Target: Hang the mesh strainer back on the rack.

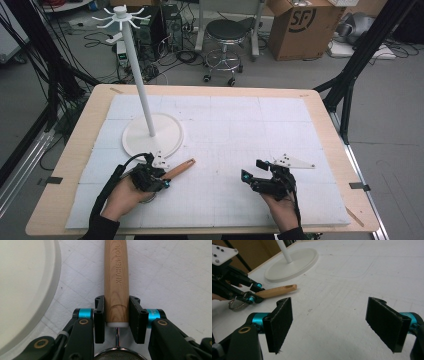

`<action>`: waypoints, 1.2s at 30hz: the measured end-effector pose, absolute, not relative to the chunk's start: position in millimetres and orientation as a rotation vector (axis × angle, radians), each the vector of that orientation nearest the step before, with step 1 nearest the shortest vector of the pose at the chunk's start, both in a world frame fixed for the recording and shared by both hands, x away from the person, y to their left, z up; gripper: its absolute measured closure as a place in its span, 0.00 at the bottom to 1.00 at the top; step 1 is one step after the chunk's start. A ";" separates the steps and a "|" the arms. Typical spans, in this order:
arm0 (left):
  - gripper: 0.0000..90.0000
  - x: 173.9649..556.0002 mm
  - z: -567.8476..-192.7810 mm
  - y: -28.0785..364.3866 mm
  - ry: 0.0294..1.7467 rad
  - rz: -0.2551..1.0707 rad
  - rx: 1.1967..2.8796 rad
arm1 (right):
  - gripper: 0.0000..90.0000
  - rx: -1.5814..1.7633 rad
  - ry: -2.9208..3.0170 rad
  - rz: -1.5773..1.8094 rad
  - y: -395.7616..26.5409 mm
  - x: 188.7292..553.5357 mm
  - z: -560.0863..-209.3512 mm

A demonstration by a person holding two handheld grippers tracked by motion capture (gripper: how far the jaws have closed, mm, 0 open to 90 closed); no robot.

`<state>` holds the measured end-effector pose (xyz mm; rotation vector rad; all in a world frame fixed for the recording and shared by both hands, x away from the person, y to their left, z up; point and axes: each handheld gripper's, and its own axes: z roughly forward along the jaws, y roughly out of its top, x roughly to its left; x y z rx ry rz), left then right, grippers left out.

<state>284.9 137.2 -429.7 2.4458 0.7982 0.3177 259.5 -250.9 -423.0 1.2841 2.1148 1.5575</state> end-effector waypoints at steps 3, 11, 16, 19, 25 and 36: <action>0.77 285.6 -429.0 137.0 0.793 0.311 2.427 | 0.23 1.282 2.111 1.556 -252.0 259.8 -423.4; 0.77 285.8 -420.9 144.0 0.798 0.277 2.332 | 0.23 1.282 2.102 1.557 -253.8 259.3 -423.4; 0.77 283.0 -412.3 152.1 0.797 0.314 2.243 | 0.23 1.285 2.104 1.555 -253.0 259.3 -423.6; 0.77 282.2 -406.9 158.7 0.790 0.295 2.179 | 0.23 1.297 2.099 1.554 -253.4 259.1 -423.6; 0.77 280.9 -399.4 173.8 0.765 0.277 2.036 | 0.23 1.299 2.096 1.560 -253.4 258.8 -423.5; 0.77 281.6 -388.7 199.4 0.772 0.194 1.778 | 0.22 1.282 2.091 1.585 -253.5 258.4 -422.9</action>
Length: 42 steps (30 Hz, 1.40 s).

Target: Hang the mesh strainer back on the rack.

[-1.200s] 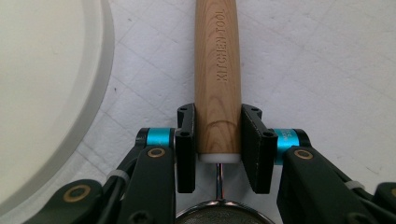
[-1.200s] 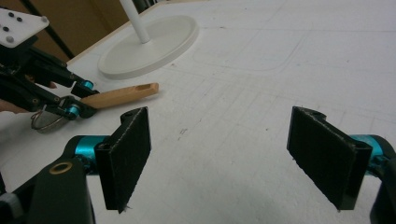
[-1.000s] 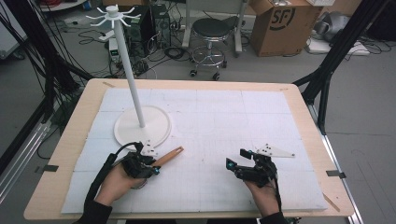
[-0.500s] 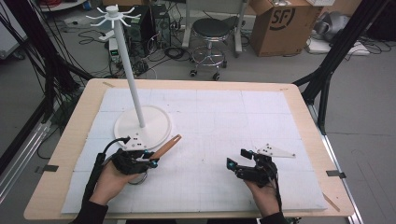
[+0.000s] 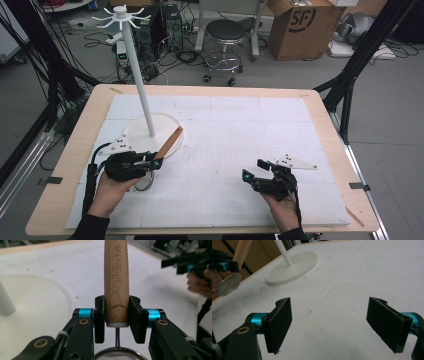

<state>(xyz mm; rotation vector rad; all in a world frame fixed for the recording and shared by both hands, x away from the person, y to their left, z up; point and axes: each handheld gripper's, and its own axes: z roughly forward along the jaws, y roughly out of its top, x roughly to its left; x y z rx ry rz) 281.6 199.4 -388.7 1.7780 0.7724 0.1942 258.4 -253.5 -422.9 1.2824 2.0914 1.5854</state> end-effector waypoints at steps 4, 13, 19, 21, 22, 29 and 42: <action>0.77 279.4 -382.4 207.4 0.752 0.173 1.669 | 0.21 1.279 2.090 1.593 -253.9 258.1 -422.8; 0.77 274.6 -373.1 212.7 0.732 0.191 1.575 | 0.20 1.266 2.088 1.591 -252.7 257.1 -422.4; 0.77 271.4 -361.9 220.3 0.701 0.198 1.495 | 0.20 1.265 2.091 1.589 -252.7 256.7 -421.7; 0.77 270.2 -356.7 222.7 0.689 0.210 1.464 | 0.20 1.258 2.085 1.594 -253.3 257.3 -421.8; 0.77 269.6 -354.1 224.3 0.683 0.213 1.447 | 0.20 1.265 2.090 1.595 -253.2 257.1 -421.9; 0.77 272.2 -334.9 239.7 0.650 0.244 1.326 | 0.20 1.263 2.090 1.600 -253.5 257.0 -422.2; 0.77 283.3 -307.1 254.1 0.636 0.291 1.241 | 0.19 1.277 2.091 1.608 -255.9 259.0 -425.0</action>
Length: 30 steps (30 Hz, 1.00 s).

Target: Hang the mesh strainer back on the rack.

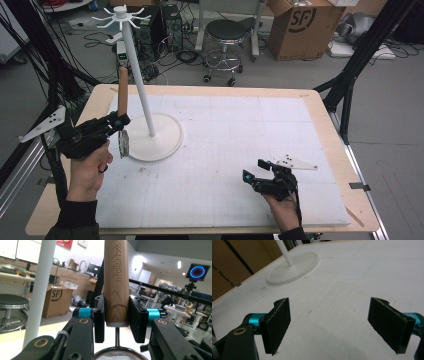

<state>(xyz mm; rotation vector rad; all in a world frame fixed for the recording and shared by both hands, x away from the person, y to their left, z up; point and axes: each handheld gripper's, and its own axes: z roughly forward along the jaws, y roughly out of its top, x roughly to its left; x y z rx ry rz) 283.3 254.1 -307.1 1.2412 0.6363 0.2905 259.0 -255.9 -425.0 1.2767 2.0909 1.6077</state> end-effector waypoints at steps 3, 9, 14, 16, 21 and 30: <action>0.77 285.7 -304.5 254.9 0.632 0.299 1.223 | 0.19 1.271 2.085 1.618 -256.3 258.0 -424.0; 0.77 291.8 -292.4 256.0 0.622 0.318 1.220 | 0.19 1.276 2.087 1.617 -255.6 258.3 -424.3; 0.77 296.3 -282.0 260.4 0.618 0.334 1.177 | 0.20 1.288 2.077 1.625 -258.0 258.1 -424.1; 0.77 299.6 -278.6 262.9 0.619 0.338 1.164 | 0.20 1.284 2.074 1.624 -259.5 258.7 -424.4; 0.77 306.8 -272.1 270.8 0.621 0.345 1.139 | 0.20 1.302 2.072 1.643 -260.6 259.5 -425.4; 0.77 309.8 -252.2 280.3 0.631 0.369 1.146 | 0.20 1.303 2.076 1.660 -261.1 257.3 -424.4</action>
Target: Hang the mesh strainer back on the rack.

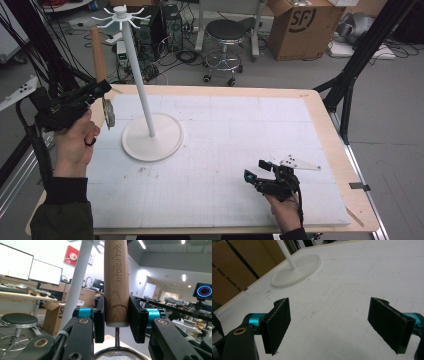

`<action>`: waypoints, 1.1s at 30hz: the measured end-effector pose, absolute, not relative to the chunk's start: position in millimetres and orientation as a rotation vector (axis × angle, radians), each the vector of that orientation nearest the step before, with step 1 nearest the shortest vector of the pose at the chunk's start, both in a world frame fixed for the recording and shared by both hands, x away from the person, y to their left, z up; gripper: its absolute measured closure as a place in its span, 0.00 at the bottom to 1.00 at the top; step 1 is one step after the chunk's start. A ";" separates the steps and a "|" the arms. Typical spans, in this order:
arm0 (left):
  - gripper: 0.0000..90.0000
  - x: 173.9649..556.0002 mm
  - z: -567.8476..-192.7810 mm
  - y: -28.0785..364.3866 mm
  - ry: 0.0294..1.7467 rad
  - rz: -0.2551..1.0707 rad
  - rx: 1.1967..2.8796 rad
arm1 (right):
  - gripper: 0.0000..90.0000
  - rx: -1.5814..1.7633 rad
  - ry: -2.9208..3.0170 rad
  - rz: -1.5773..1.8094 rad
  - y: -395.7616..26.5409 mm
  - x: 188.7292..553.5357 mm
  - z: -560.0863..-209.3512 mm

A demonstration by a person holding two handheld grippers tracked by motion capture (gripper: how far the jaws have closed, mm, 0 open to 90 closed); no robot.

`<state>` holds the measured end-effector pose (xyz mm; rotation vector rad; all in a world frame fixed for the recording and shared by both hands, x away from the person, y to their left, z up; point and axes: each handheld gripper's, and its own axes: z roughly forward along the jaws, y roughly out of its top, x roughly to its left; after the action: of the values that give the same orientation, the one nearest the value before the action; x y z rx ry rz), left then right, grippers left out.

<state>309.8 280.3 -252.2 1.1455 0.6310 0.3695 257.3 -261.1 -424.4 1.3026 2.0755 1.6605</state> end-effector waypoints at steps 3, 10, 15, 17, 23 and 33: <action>0.77 312.6 -242.2 283.0 0.636 0.381 1.152 | 0.20 1.298 2.081 1.666 -262.1 256.2 -424.1; 0.77 322.3 -235.1 287.7 0.633 0.389 1.161 | 0.20 1.316 2.051 1.688 -268.5 256.1 -423.7; 0.77 326.8 -237.3 291.4 0.642 0.380 1.156 | 0.20 1.320 2.050 1.693 -269.3 255.5 -424.0; 0.77 328.2 -237.9 290.7 0.639 0.379 1.172 | 0.20 1.320 2.050 1.693 -269.2 256.5 -424.5; 0.77 330.3 -239.1 287.1 0.641 0.386 1.195 | 0.20 1.324 2.058 1.691 -268.5 257.7 -425.7; 0.77 332.9 -239.2 282.5 0.652 0.401 1.222 | 0.20 1.326 2.051 1.697 -269.8 256.8 -425.1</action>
<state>332.9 282.5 -239.2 1.2218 0.6521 0.4008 256.8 -269.8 -425.1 1.3259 2.0505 1.6966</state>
